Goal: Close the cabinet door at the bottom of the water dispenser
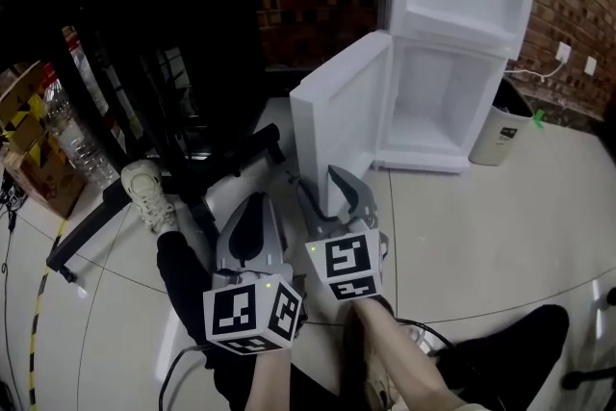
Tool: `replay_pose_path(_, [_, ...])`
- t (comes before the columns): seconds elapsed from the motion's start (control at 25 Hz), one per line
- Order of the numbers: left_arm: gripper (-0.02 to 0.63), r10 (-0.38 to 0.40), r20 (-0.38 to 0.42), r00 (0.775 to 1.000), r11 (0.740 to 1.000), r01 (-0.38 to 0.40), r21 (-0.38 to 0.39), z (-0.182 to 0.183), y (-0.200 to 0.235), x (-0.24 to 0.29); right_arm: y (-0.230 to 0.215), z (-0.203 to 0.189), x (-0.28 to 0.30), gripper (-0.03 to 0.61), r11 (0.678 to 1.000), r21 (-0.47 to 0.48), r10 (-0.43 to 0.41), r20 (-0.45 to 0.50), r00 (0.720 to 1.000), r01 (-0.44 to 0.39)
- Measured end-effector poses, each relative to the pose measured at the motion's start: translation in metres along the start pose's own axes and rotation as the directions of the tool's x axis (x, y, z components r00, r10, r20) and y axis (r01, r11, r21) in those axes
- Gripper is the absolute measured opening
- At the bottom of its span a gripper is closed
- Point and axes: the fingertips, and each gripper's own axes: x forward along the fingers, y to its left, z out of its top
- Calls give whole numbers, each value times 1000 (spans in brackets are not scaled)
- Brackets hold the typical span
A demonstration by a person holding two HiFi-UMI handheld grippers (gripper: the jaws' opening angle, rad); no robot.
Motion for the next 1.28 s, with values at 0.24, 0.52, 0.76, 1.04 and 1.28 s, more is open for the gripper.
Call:
replay_pose_path(0.24, [37,-44,-17,999,999,44,-6,-6,-28,5,-12,-3,-24,196,999,20,-32,-23,999,33])
replay_pose_path(0.52, [29,-66,29,997,998,66,5,13,-53,-4,-29,-6,-50,192,997,-1,-75,-24,997,75])
replay_pose_path(0.76, [29,-82,15,996,996,82,23,15,-70,-8,-44,-12,-75,176,992,-6,-126,-46,991,125])
replay_pose_path(1.04, [29,-128,-2,992,990,127,54,14,-99,-6,-65,-16,-100,161,980,2,-197,-75,978,198])
replay_pose_path(1.28, [29,-153,-5,988,987,153,58,14,-119,-4,-95,-25,-126,156,961,17,-272,-92,958,275])
